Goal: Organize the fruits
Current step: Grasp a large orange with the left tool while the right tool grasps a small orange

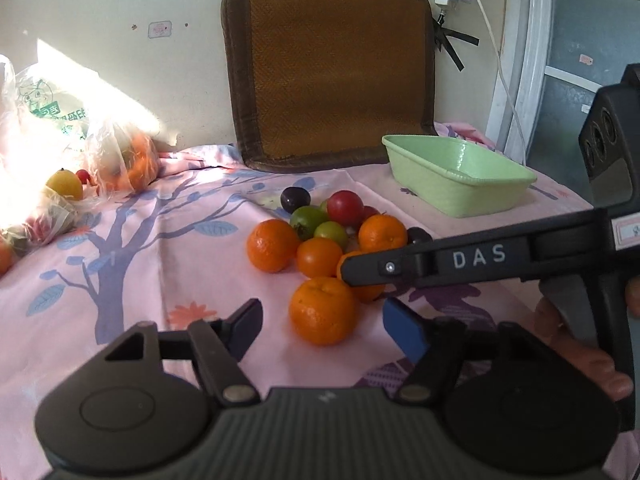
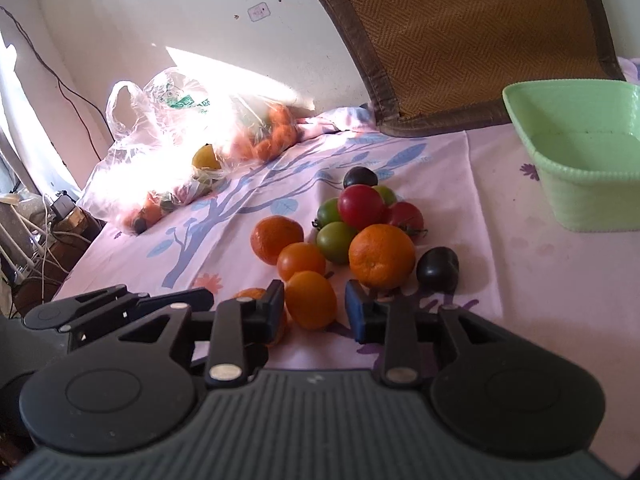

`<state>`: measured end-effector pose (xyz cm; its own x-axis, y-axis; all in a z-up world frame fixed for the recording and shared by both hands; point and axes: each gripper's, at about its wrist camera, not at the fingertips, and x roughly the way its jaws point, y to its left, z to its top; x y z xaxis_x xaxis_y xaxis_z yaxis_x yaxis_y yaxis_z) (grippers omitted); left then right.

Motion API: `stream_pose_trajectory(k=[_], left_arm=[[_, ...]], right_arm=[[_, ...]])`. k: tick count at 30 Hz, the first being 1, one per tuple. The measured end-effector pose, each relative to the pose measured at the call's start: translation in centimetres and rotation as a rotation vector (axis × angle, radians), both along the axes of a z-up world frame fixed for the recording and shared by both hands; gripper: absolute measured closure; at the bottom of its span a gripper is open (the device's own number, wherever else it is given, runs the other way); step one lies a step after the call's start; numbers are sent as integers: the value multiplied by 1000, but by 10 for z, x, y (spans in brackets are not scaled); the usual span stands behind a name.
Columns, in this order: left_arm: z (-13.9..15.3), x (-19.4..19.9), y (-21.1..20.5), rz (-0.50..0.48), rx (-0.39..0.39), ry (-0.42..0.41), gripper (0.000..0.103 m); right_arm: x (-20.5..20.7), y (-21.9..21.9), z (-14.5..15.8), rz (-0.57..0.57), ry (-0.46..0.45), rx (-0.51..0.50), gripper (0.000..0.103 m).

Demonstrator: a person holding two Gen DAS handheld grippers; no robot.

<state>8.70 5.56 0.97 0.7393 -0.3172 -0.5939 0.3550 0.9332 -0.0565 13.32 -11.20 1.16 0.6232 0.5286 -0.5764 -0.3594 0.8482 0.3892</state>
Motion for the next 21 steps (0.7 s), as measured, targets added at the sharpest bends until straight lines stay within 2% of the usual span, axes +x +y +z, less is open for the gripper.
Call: stream_pose_trajectory(k=[1, 2, 5, 10, 14, 21], left_arm=[[-2, 1, -1, -3, 4, 3, 49], [-3, 3, -1, -8, 7, 10, 61], [-5, 2, -2, -4, 6, 4, 62], [2, -17, -16, -60, -55, 12, 62], [1, -26, -48, -128, -69, 34, 62], [0, -29, -112, -253, -42, 33, 62]], right_arm=[[1, 0, 0, 0, 2, 4, 64], [2, -1, -1, 1, 5, 10, 64], [1, -6, -1, 11, 26, 36, 72], [-24, -27, 9, -24, -33, 50, 72], [-51, -59, 14, -120, -93, 13, 72], [-85, -119, 9, -311, -144, -93, 72]])
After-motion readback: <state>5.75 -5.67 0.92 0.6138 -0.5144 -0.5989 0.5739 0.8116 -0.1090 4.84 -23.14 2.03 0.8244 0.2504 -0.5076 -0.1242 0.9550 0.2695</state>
